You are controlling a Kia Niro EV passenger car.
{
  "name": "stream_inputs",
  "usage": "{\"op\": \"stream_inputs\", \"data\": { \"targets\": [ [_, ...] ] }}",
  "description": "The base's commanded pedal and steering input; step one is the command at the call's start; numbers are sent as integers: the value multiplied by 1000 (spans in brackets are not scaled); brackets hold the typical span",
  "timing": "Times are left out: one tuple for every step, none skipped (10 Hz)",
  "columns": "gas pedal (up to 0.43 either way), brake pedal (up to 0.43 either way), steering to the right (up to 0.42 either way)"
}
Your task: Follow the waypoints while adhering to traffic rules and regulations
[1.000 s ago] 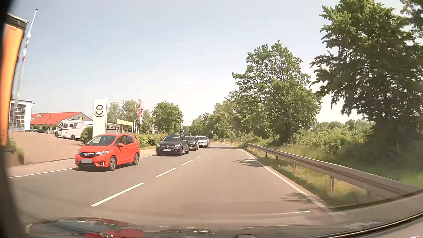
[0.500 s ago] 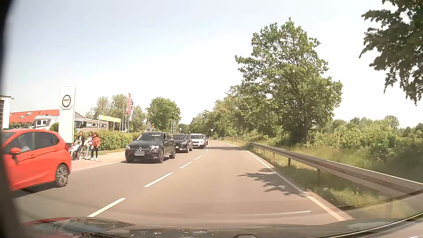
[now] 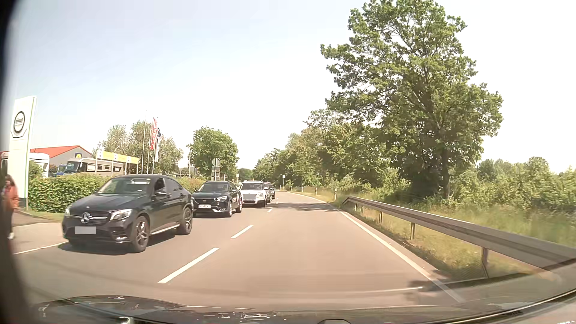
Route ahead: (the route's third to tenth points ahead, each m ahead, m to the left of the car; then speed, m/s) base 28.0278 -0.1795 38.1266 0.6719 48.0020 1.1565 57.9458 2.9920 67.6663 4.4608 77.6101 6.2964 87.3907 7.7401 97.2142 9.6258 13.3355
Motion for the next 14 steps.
{"op": "stream_inputs", "data": {
  "targets": [
    [118, 0, 6],
    [138, 0, 5],
    [150, 0, 4],
    [150, 0, 4],
    [150, 0, 3],
    [150, 0, 1],
    [150, 0, 0],
    [157, 0, -1],
    [157, 0, -3],
    [157, 0, -5],
    [169, 0, -8],
    [169, 0, -12],
    [169, 0, -15],
    [169, 0, -18]
  ]
}}
